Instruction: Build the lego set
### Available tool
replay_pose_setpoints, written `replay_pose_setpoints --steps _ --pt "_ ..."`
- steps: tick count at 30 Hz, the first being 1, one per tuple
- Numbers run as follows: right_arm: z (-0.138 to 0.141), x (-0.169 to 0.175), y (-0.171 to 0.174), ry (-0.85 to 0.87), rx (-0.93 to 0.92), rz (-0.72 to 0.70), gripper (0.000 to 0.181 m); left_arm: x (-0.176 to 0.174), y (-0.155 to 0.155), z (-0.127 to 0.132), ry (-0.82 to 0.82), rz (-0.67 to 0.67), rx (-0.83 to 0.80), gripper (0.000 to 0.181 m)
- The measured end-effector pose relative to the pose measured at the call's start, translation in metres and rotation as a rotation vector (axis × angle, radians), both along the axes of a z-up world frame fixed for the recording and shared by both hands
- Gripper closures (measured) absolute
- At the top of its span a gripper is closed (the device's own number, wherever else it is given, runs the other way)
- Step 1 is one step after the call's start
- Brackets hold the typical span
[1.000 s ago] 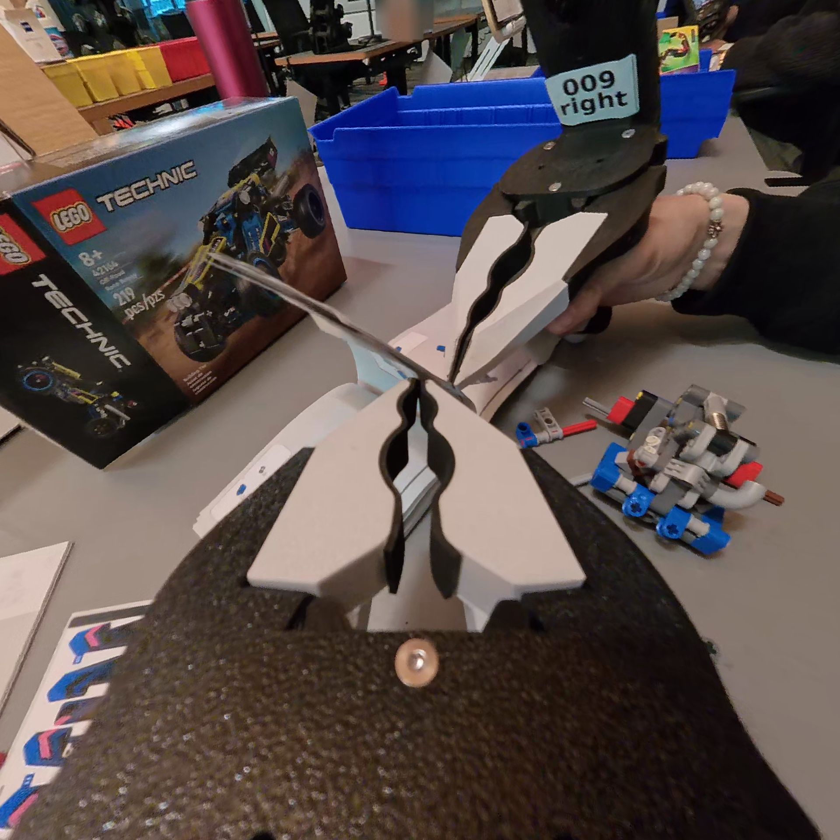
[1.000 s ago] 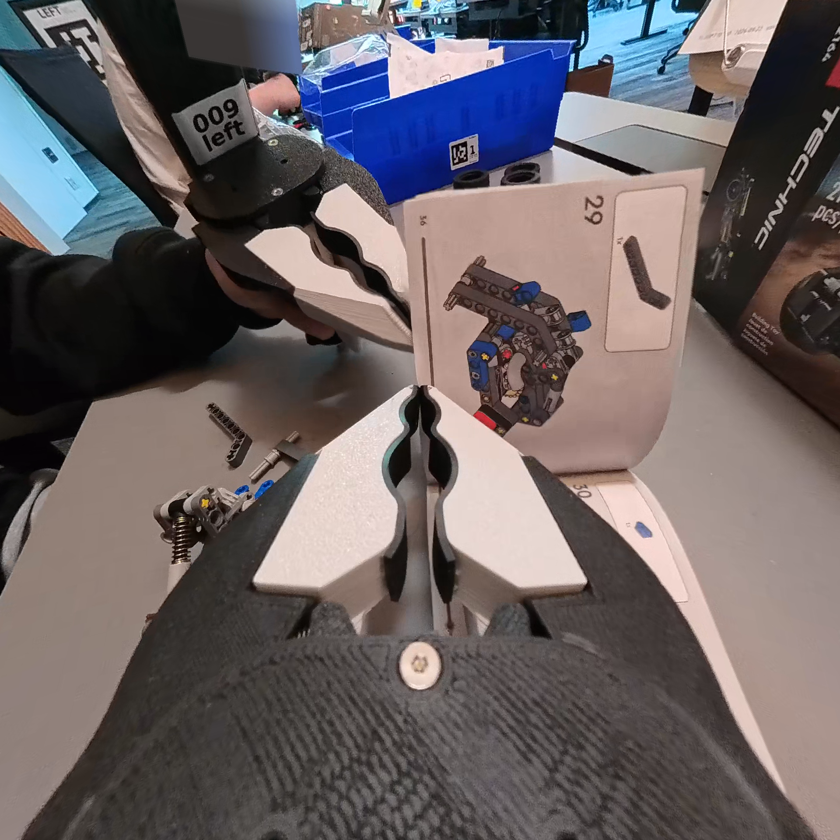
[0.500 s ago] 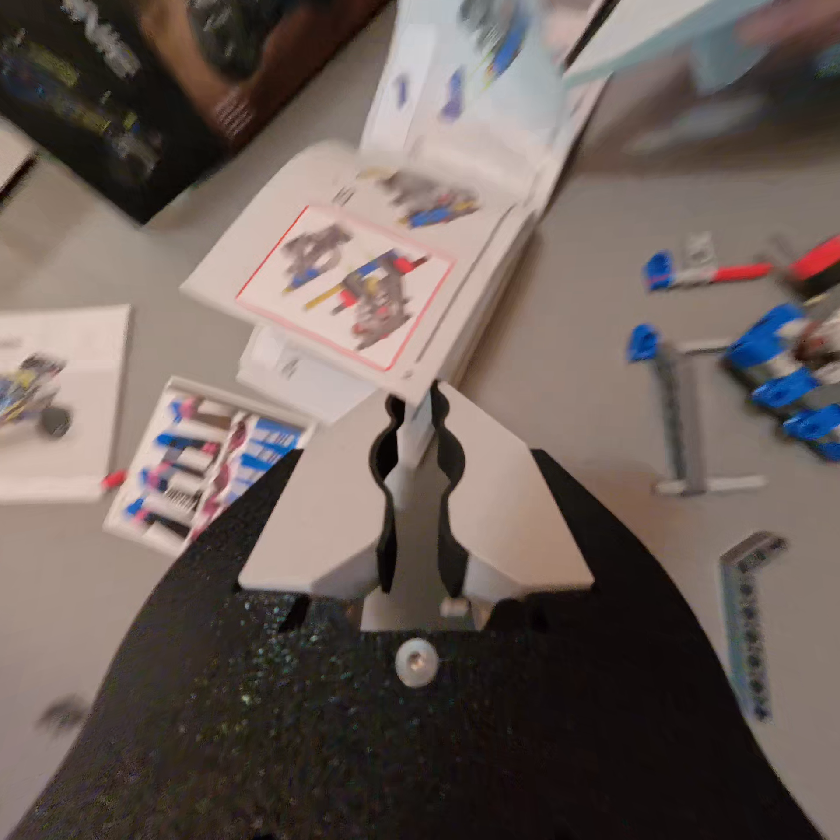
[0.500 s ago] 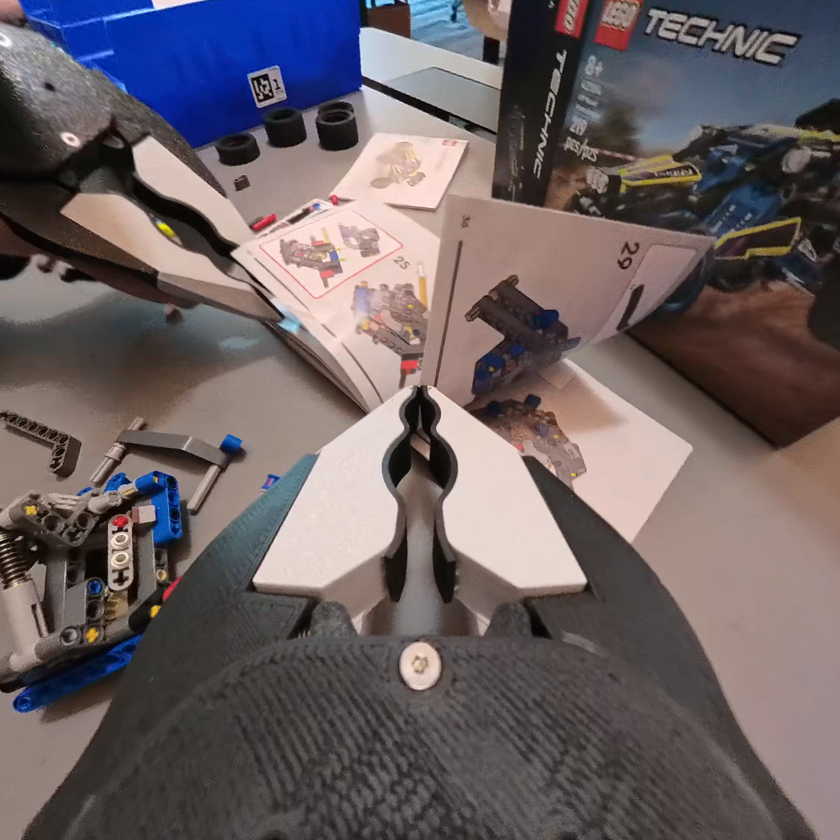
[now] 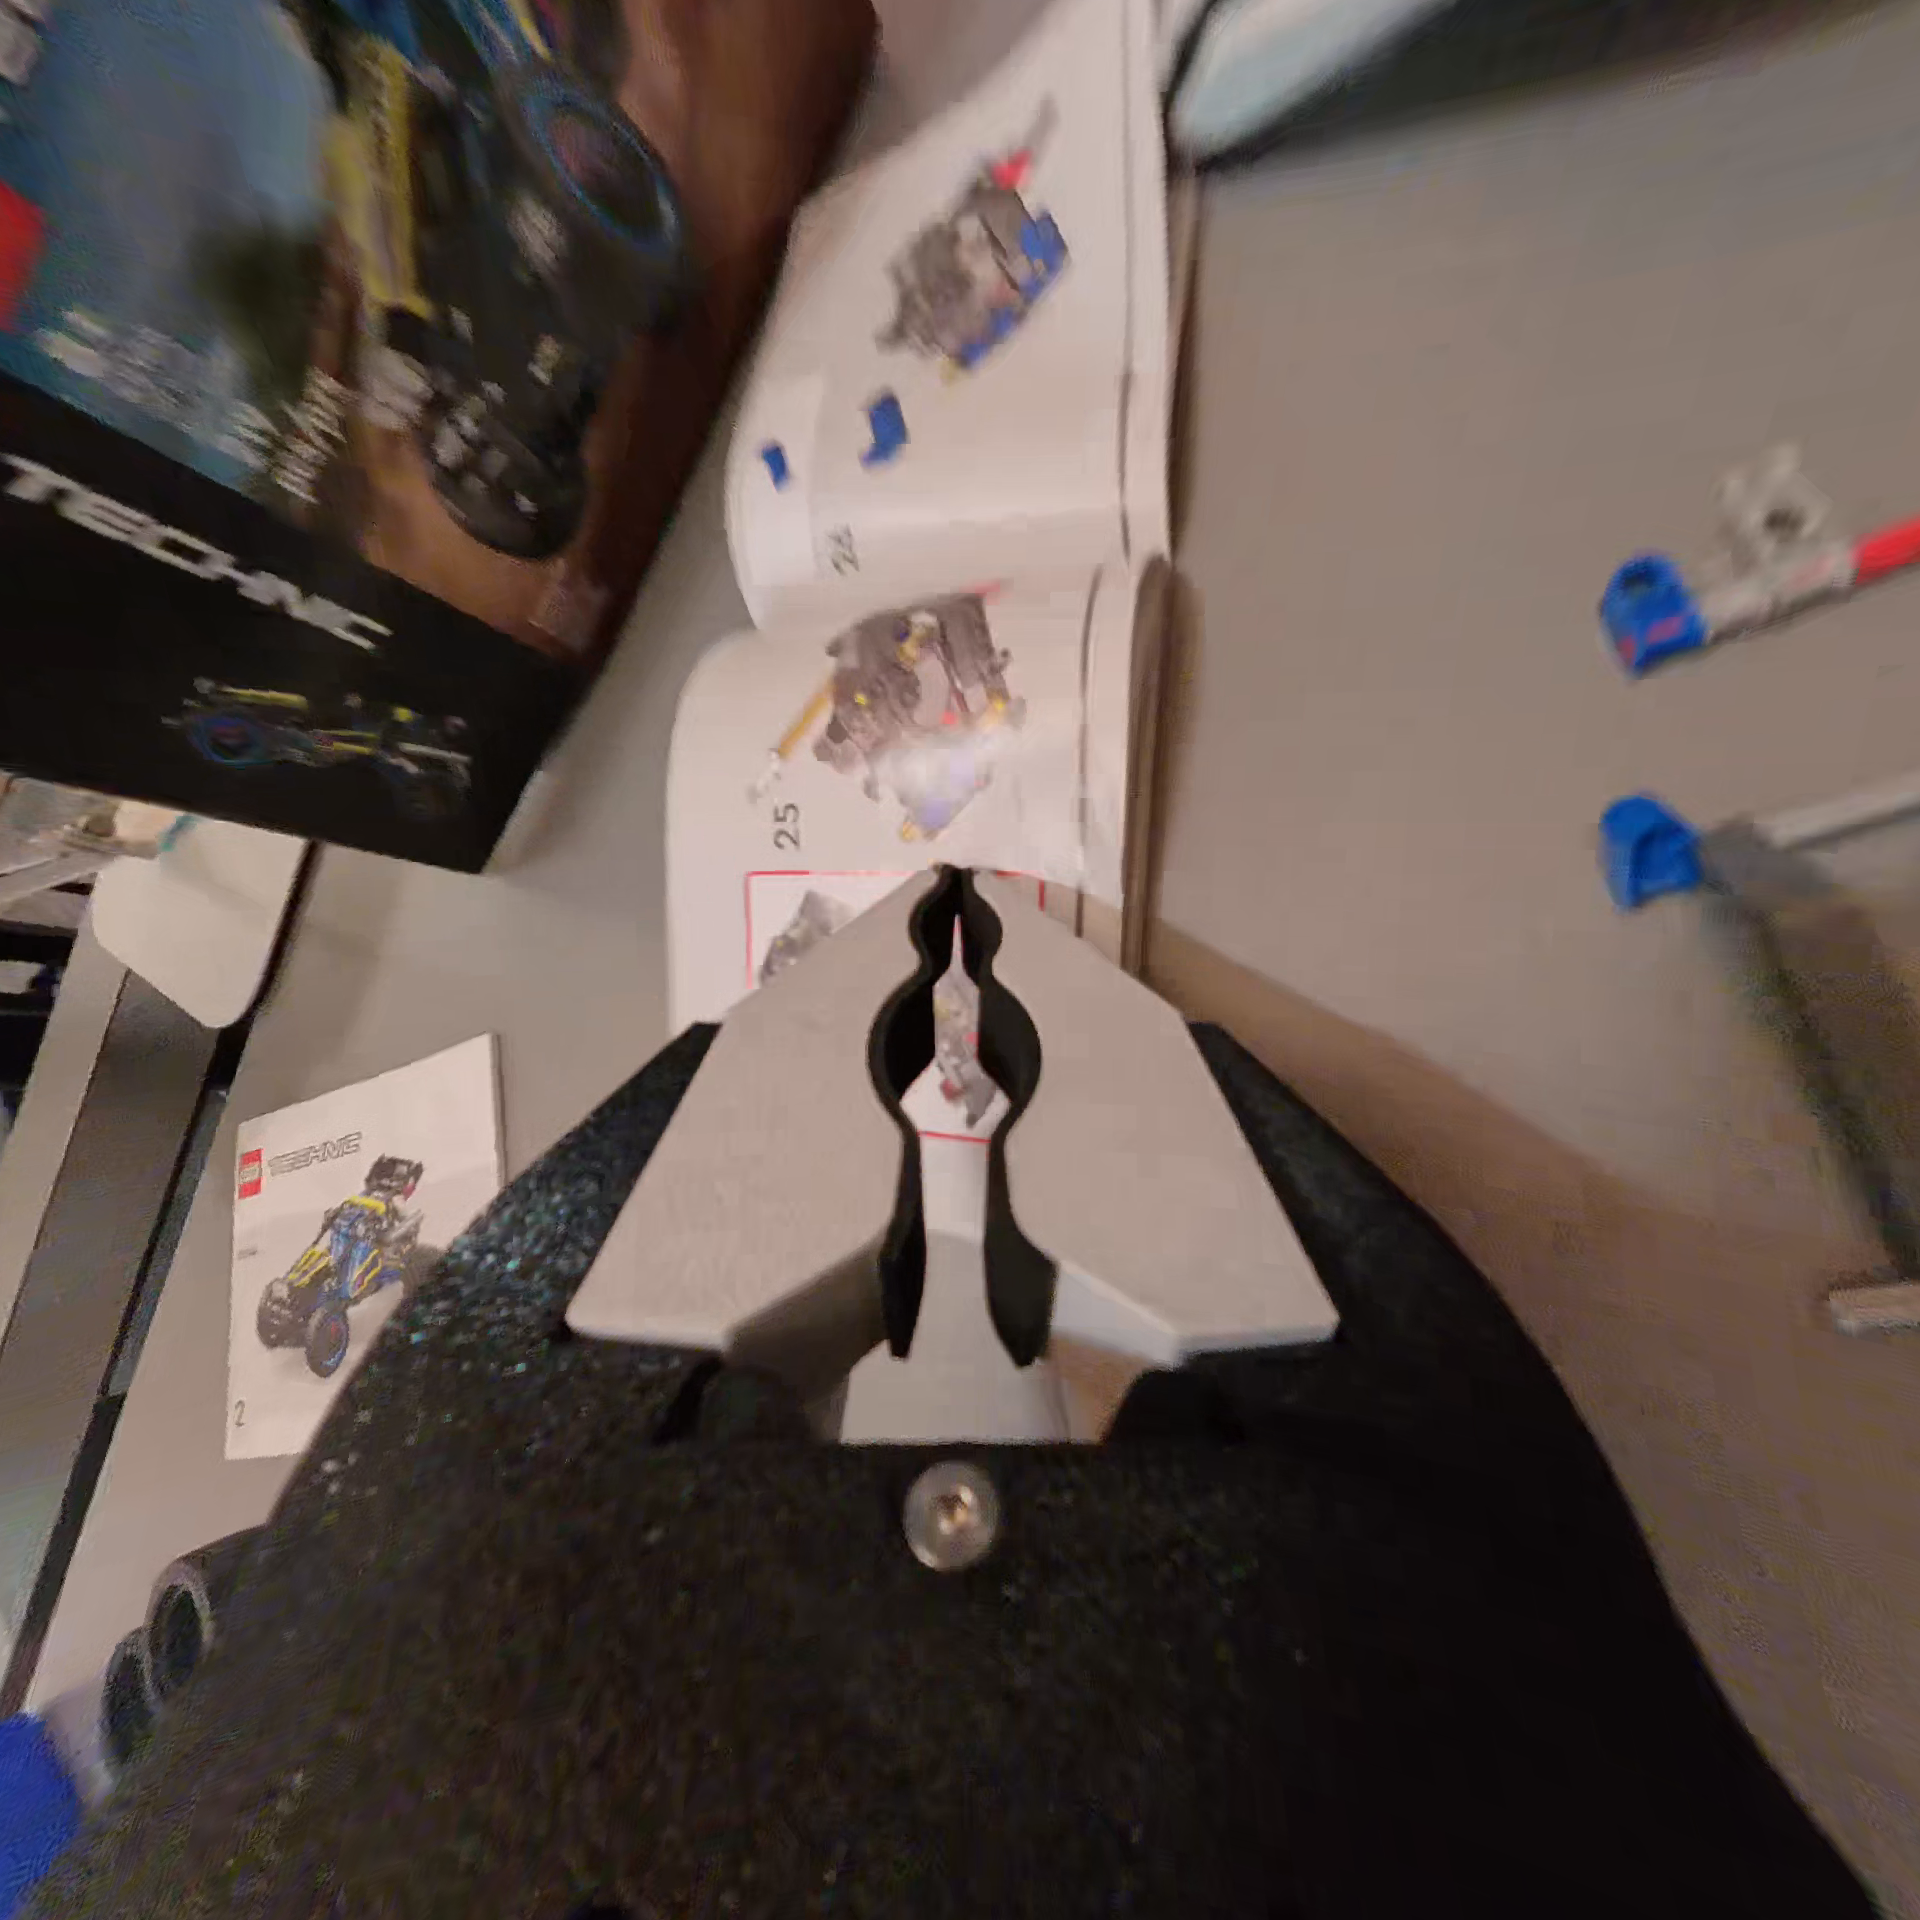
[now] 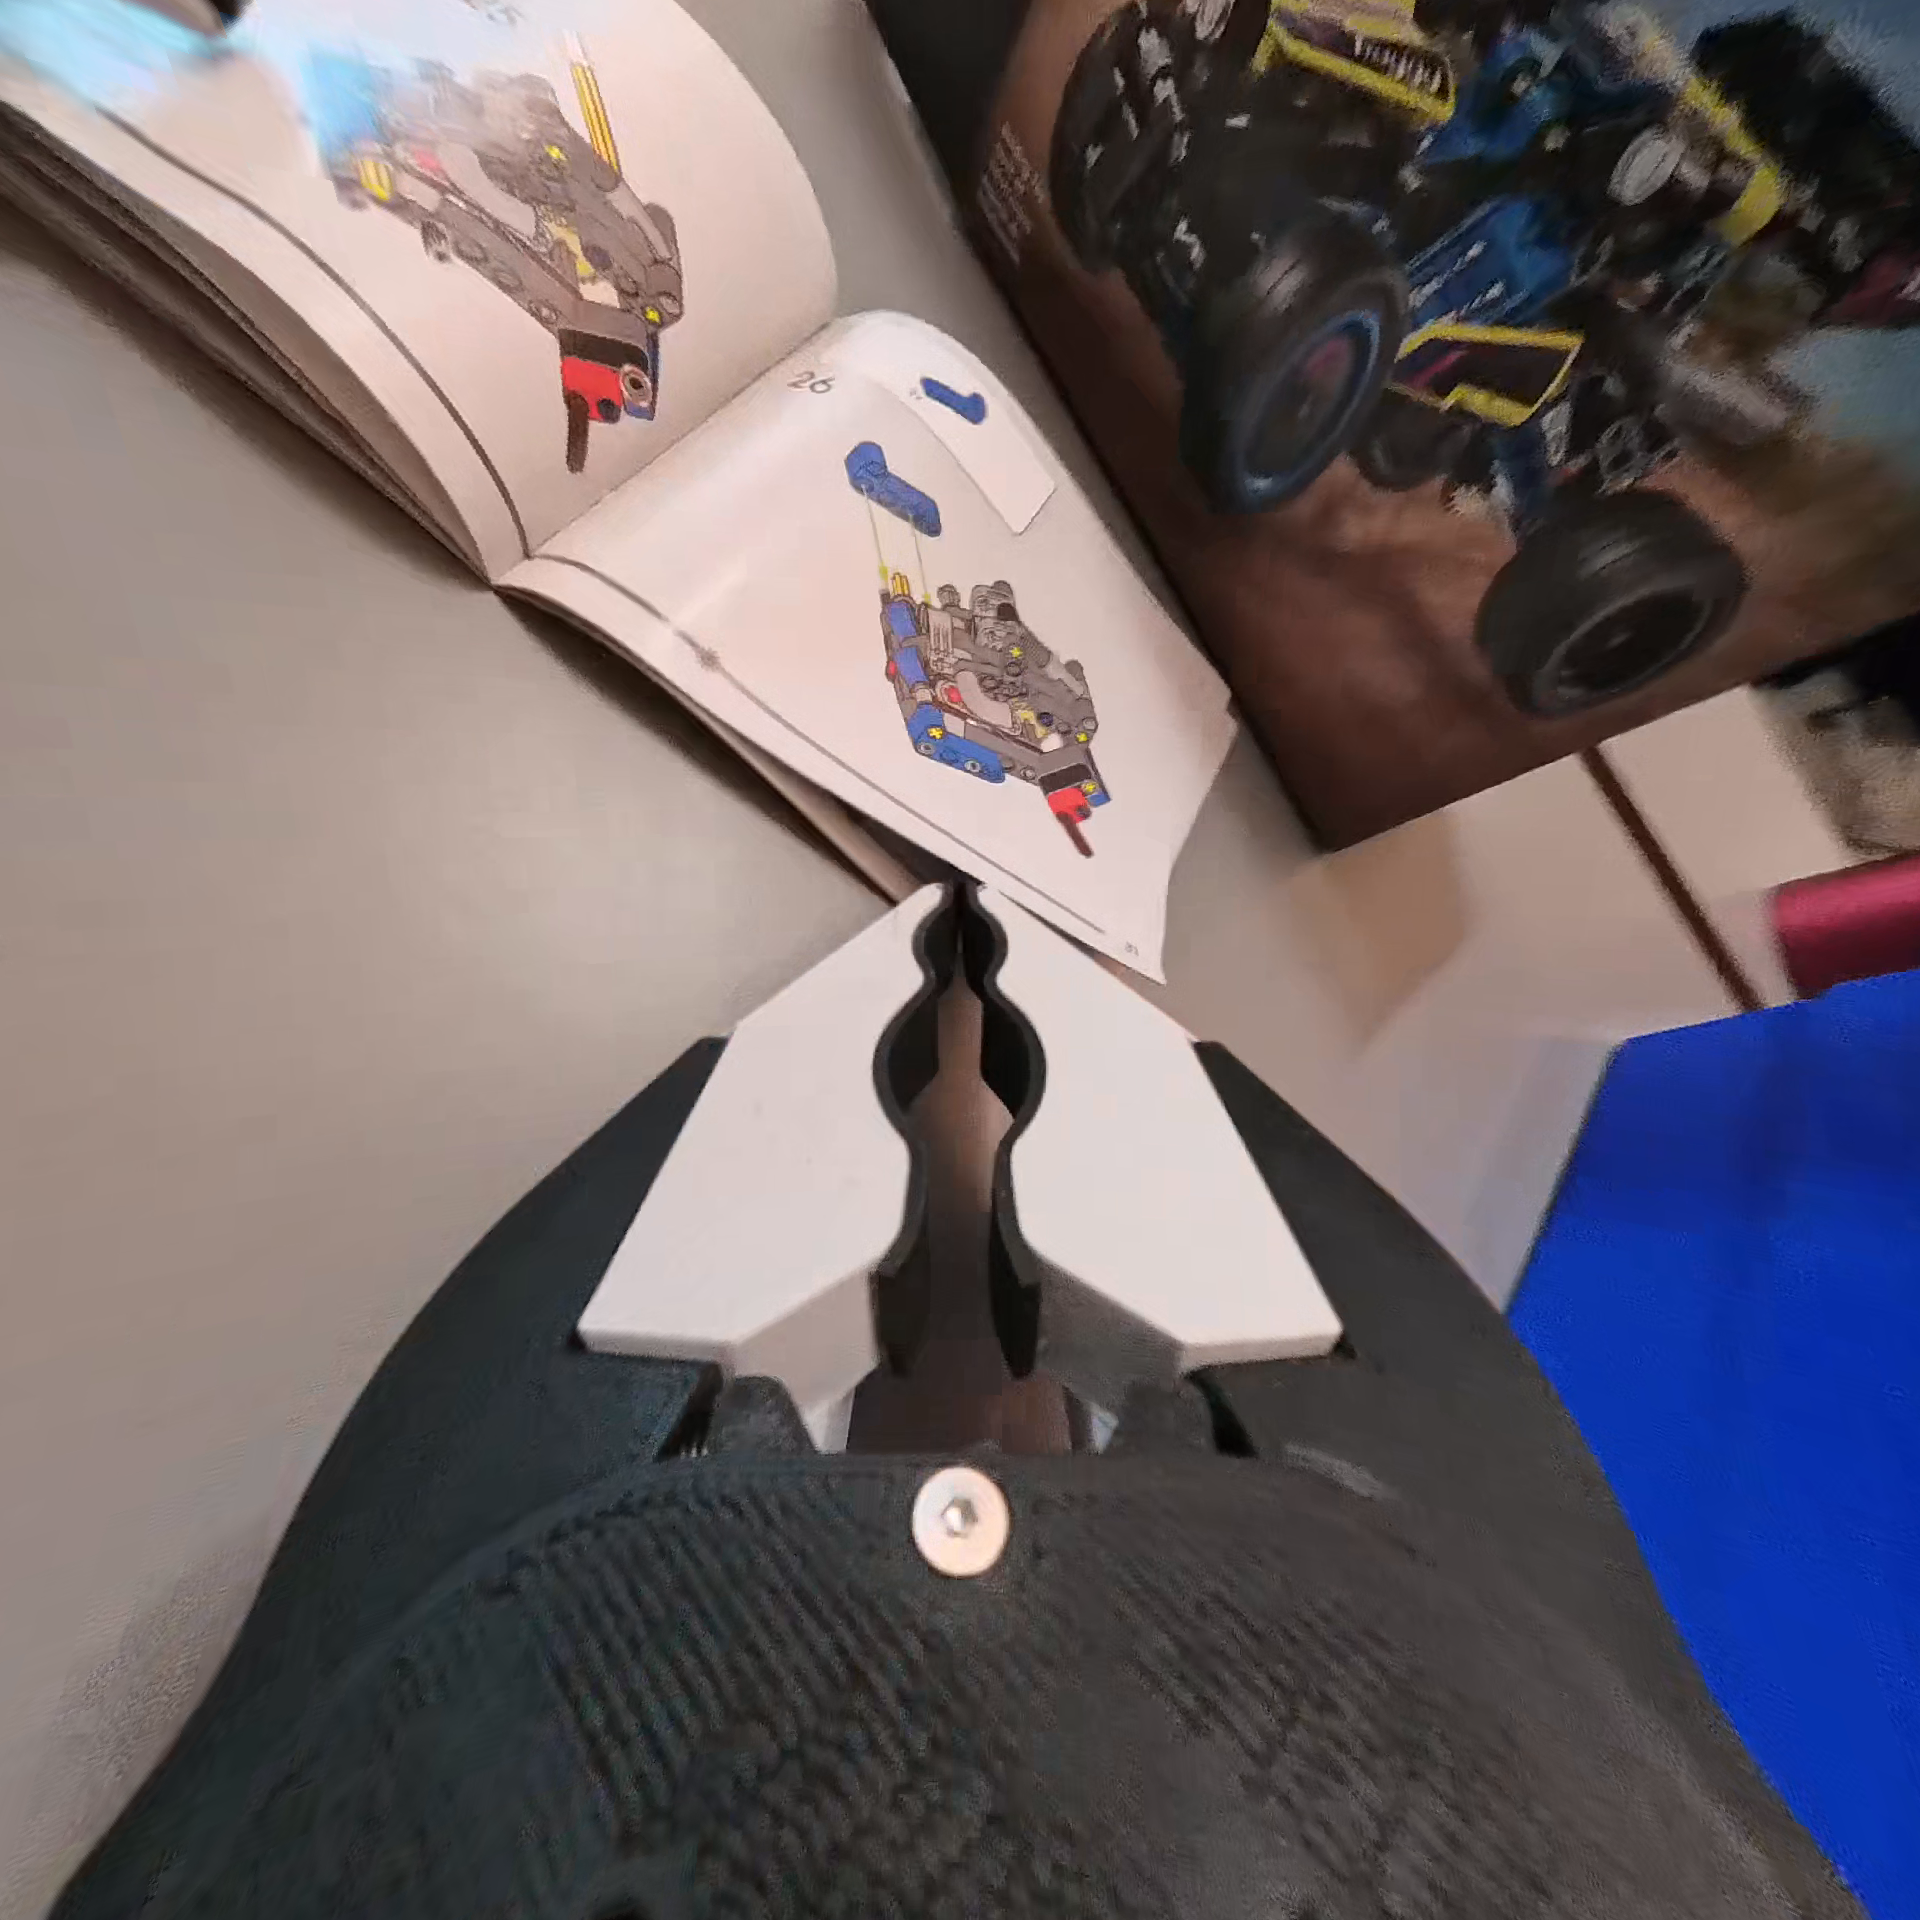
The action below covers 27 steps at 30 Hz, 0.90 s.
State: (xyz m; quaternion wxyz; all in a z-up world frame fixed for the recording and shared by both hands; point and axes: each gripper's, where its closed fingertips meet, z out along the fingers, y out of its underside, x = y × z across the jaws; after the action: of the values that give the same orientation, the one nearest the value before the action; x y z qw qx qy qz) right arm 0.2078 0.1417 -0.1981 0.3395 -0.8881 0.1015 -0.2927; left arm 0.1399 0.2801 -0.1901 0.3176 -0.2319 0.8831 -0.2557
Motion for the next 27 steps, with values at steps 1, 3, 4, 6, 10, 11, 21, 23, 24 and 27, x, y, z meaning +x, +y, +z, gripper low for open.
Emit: replay_pose_setpoints --steps 1,3,4,6,10,11,21,23,24,27 --pt "0.000 0.003 0.000 -0.031 -0.015 0.001 0.181 -0.002 0.003 -0.008 0.013 -0.002 0.024 0.181" --pt "0.002 0.008 0.003 -0.075 -0.020 0.010 0.181 -0.006 0.002 -0.012 -0.001 -0.025 0.012 0.181" --pt "0.002 0.010 0.004 -0.091 -0.022 0.011 0.181 -0.007 0.002 -0.012 -0.010 -0.036 0.004 0.181" --pt "0.003 0.014 0.006 -0.128 -0.031 0.014 0.181 -0.008 0.001 -0.012 -0.032 -0.061 -0.004 0.181" --pt "0.010 0.020 0.008 -0.222 -0.016 0.038 0.181 -0.010 0.001 -0.012 -0.036 -0.080 -0.034 0.181" --pt "0.012 0.021 0.008 -0.239 -0.008 0.042 0.181 -0.010 0.001 -0.012 -0.036 -0.085 -0.039 0.181" --pt "0.017 0.021 0.017 -0.307 0.012 0.198 0.168 -0.033 -0.007 -0.012 -0.081 -0.263 -0.013 0.181" --pt "0.015 0.016 0.020 -0.303 0.003 0.249 0.168 -0.039 -0.010 -0.011 -0.102 -0.316 0.006 0.181" --pt "0.013 0.010 0.024 -0.303 0.003 0.300 0.170 -0.041 -0.010 -0.011 -0.110 -0.339 0.013 0.181" --pt "0.006 0.005 0.030 -0.338 -0.045 0.407 0.181 -0.045 -0.012 -0.011 -0.142 -0.383 0.034 0.181"
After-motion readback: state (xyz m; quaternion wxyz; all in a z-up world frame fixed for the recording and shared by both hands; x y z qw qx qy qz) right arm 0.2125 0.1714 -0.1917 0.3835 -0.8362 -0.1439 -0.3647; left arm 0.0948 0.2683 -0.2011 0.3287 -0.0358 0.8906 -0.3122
